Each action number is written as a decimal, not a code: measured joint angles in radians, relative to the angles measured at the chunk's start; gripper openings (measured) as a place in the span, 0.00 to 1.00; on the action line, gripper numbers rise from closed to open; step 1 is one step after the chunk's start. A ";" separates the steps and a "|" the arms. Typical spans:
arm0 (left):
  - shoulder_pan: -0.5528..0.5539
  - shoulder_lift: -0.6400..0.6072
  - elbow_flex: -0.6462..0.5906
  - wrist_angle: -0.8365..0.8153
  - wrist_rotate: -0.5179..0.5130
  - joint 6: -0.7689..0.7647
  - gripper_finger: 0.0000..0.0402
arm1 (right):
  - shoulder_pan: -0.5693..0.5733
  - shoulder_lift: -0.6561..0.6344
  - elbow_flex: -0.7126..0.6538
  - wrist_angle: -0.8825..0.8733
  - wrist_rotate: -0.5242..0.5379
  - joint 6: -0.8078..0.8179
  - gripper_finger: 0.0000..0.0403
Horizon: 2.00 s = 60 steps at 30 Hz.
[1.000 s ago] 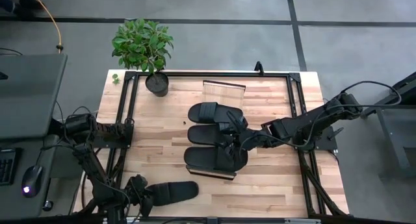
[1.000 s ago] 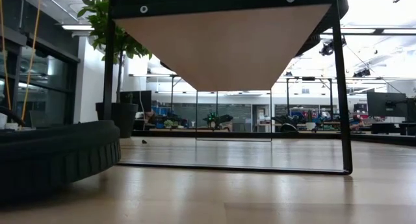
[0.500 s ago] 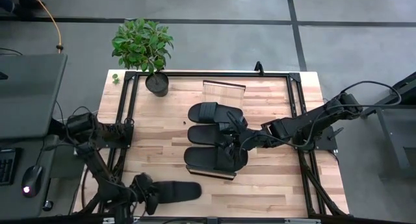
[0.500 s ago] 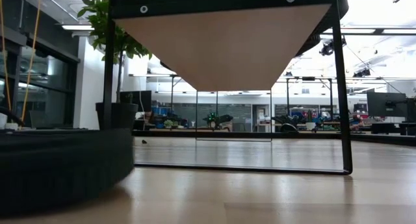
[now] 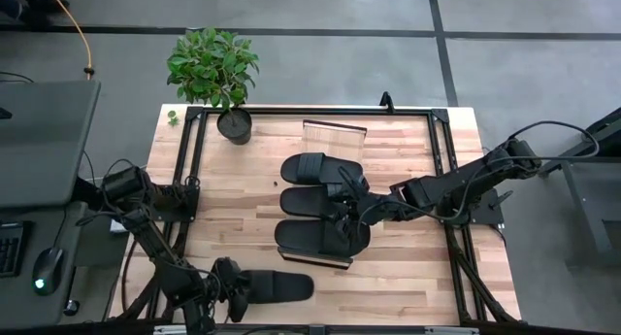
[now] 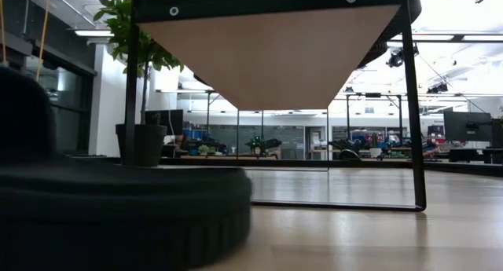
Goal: Pick and place slides into the shelf
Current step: Put the black slide on the shelf
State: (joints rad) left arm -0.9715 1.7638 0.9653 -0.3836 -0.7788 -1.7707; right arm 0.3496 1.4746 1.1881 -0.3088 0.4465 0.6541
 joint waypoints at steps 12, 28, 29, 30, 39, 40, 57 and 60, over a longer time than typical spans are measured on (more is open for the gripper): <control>0.003 0.000 0.000 0.009 -0.044 0.037 0.02 | 0.007 0.000 0.000 0.003 0.002 0.001 0.63; 0.002 -0.010 0.007 0.046 -0.069 0.117 0.01 | -0.002 0.000 0.000 0.004 0.008 -0.005 0.63; 0.003 -0.011 0.014 0.045 -0.071 0.129 0.01 | -0.004 0.000 0.000 0.003 0.009 -0.006 0.63; 0.003 -0.012 0.022 0.045 -0.074 0.142 0.01 | -0.008 -0.001 0.000 -0.002 0.008 -0.007 0.63; 0.003 -0.012 0.129 -0.052 -0.093 0.238 0.00 | -0.036 -0.016 0.000 -0.041 0.013 -0.007 0.63; 0.003 -0.012 0.147 -0.075 -0.093 0.245 0.00 | -0.039 -0.021 0.000 -0.046 0.014 -0.007 0.63; 0.003 -0.013 0.509 -0.562 -0.155 0.331 0.00 | -0.064 -0.127 0.000 -0.121 0.059 -0.051 0.63; 0.003 -0.013 0.551 -0.563 -0.158 0.380 0.00 | -0.064 -0.128 0.000 -0.122 0.059 -0.053 0.63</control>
State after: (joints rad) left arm -0.9688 1.7512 1.5162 -0.9463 -0.9372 -1.3908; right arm 0.2855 1.3464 1.1881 -0.4312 0.5056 0.6014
